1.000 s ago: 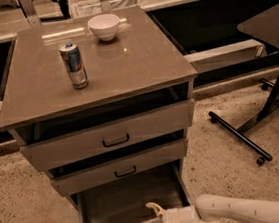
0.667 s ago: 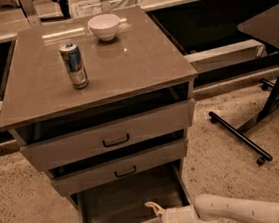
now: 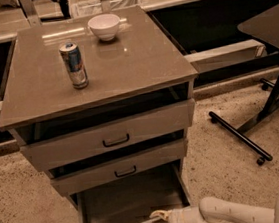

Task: Close bottom drawer

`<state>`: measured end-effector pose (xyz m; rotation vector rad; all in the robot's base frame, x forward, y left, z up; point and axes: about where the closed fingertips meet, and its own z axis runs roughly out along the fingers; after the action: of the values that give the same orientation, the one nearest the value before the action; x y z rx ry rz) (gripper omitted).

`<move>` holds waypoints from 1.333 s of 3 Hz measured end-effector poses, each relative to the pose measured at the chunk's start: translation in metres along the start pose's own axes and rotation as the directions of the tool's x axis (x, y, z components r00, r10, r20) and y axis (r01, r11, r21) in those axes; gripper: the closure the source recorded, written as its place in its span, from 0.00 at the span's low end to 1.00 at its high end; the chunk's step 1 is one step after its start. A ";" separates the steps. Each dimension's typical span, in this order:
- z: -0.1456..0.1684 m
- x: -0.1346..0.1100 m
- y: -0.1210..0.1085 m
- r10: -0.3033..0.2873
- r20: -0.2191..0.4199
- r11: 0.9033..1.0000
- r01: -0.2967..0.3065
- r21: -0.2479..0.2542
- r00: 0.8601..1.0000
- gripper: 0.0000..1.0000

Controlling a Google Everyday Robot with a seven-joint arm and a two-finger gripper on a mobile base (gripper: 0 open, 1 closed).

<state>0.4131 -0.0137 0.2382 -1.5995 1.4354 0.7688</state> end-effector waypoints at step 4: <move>-0.010 0.058 0.004 -0.070 -0.055 0.998 0.070 0.000 0.996 1.00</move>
Offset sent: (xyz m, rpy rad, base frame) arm -0.0041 -0.0357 -0.0134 -0.0647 -0.1463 0.0829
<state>0.4172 -0.0499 0.1919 -1.6719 1.4109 0.6870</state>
